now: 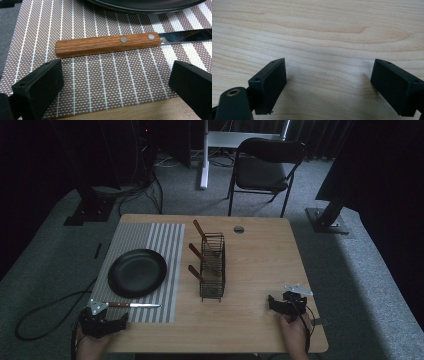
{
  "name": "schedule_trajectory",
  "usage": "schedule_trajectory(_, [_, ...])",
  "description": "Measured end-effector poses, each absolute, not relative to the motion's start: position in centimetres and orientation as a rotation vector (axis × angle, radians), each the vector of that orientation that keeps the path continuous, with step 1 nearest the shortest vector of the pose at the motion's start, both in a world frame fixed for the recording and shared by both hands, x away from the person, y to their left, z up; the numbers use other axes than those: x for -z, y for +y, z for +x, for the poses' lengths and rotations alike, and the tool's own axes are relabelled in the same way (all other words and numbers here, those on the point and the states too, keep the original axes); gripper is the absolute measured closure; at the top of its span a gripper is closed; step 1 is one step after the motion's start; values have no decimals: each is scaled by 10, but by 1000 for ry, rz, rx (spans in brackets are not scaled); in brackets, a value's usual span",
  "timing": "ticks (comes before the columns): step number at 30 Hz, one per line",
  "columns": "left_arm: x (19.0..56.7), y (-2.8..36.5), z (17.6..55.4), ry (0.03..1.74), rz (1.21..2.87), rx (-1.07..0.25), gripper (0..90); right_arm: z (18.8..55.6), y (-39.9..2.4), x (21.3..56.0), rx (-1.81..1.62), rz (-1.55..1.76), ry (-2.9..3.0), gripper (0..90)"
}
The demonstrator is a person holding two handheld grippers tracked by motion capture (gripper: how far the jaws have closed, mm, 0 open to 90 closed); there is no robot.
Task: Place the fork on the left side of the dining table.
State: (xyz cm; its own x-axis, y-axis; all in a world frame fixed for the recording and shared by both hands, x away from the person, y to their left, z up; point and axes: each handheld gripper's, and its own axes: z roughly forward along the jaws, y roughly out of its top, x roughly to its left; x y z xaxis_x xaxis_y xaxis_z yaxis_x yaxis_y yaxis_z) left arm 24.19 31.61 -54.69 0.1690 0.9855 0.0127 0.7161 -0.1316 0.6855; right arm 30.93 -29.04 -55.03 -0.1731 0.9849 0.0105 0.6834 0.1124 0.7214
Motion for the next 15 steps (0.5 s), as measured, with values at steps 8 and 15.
schedule_trajectory(8, [547,316,241,1600,1906,-653,0,309,-290,550,-827,1616,1916,128])
schedule_trajectory(15, [547,316,243,1608,1911,-648,0,309,-290,550,-827,1616,1916,128])
